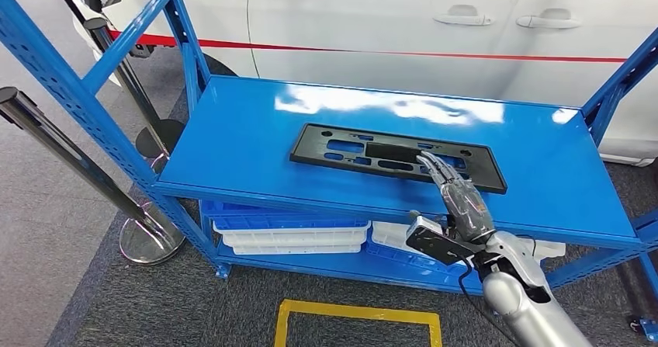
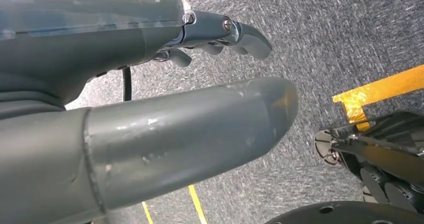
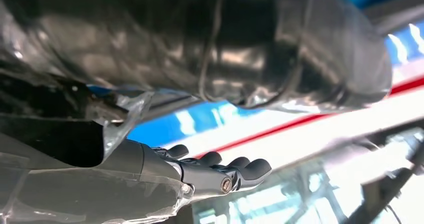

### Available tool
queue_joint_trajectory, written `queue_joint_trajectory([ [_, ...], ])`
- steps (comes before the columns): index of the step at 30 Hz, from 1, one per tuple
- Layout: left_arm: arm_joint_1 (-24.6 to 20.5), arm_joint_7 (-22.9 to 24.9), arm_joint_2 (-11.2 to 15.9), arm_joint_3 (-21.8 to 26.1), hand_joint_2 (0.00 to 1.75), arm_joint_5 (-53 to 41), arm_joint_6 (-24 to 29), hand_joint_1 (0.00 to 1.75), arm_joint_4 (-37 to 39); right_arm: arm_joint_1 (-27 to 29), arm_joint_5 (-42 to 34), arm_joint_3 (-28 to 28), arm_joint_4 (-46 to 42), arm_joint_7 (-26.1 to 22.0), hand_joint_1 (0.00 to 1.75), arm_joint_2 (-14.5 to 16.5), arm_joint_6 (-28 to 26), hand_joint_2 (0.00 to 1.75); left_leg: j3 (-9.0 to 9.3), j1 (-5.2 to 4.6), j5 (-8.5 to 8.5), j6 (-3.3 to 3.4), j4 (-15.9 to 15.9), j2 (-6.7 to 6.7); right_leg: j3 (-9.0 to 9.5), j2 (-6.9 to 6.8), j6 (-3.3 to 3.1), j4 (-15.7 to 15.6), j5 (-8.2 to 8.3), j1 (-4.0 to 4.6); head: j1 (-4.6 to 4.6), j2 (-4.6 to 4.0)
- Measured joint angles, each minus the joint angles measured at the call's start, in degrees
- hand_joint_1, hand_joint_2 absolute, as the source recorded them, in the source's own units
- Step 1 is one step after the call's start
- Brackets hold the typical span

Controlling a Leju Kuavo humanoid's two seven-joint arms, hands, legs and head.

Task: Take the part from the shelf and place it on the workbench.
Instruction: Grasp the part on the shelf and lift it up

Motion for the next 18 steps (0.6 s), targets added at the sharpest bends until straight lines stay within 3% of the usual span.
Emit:
queue_joint_trajectory([
  [2, 0.0, 0.0, 0.0, 0.0, 0.0, 0.03, 0.02, 0.0, 0.0, -0.11, -0.06, -0.1, -1.36, -0.14, 0.0, 0.08, 0.09, 0.0, 0.0, 0.0, 0.0, 0.0, 0.0, 0.0, 0.0, 0.0, 0.0, 0.0, 0.0, 0.0, 0.0, 0.0],
  [6, -0.01, 0.0, 0.0, -0.03, 0.0, -0.04, 0.0, 0.0, 0.0, -1.02, 2.06, -0.04, -2.97, 0.73, 0.0, 0.63, 1.34, 1.75, -0.01, 0.0, 0.0, 0.0, 0.0, 0.0, 0.0, 0.01, 0.0, 0.0, 0.0, -0.01, -0.01, 0.0],
  [18, -0.13, 0.0, -0.07, -0.84, 0.0, -1.01, -0.17, 0.0, 0.0, -5.42, 6.52, 1.96, 2.19, 4.44, 0.0, 3.64, 3.37, 1.75, 0.0, 0.0, 0.01, 0.0, 0.0, 0.0, 0.0, 0.0, 0.0, 0.0, 0.0, 0.0, -0.01, 0.0],
])
